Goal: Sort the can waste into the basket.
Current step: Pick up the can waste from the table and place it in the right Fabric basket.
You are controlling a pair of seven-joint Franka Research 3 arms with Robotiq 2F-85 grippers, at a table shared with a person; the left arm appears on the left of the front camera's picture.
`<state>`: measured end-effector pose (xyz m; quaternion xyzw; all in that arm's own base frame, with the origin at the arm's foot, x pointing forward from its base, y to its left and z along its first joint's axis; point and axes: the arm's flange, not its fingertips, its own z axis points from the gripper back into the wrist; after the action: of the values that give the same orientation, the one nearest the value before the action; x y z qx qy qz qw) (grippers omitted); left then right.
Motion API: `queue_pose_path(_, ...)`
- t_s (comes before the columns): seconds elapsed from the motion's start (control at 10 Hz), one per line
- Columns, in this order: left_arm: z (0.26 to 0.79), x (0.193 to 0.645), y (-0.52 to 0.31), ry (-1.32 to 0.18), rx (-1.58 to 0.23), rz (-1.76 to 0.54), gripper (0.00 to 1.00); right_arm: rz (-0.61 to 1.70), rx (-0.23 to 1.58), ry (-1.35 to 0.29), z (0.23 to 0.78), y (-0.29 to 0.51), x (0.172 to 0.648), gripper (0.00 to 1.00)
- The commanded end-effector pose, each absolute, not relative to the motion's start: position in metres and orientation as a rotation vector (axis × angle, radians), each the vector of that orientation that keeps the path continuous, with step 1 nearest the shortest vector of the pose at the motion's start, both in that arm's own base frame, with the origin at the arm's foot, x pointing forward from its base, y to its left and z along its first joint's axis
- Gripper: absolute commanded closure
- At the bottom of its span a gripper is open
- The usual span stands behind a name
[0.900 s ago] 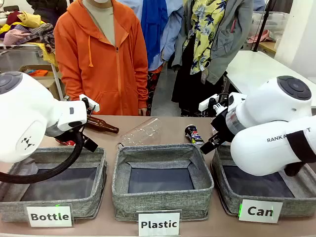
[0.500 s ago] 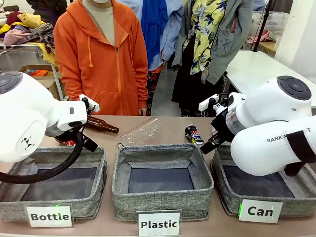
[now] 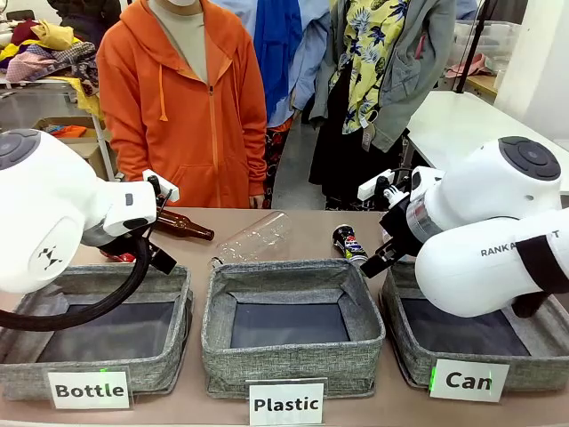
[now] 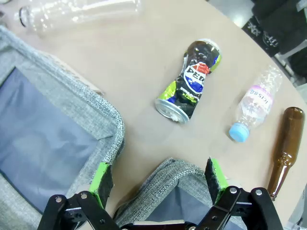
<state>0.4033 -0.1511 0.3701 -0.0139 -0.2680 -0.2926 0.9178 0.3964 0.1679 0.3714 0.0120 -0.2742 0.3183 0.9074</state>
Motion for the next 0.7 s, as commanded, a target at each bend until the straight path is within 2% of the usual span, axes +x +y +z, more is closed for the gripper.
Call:
queue_pose_path(0.0, 0.370, 0.403, -0.151, -0.551, -0.029, -0.602, 0.00, 0.656, 0.025, -0.566, 0.371, 0.168, 0.396, 0.00)
queue_pose_path(0.5, 0.370, 0.403, -0.151, -0.551, -0.029, -0.602, 0.00, 0.657, 0.025, -0.566, 0.371, 0.168, 0.396, 0.00)
queue_pose_path(0.6, 0.370, 0.403, -0.151, -0.551, -0.029, -0.602, 0.00, 0.676, 0.075, -0.587, 0.385, 0.165, 0.390, 0.00)
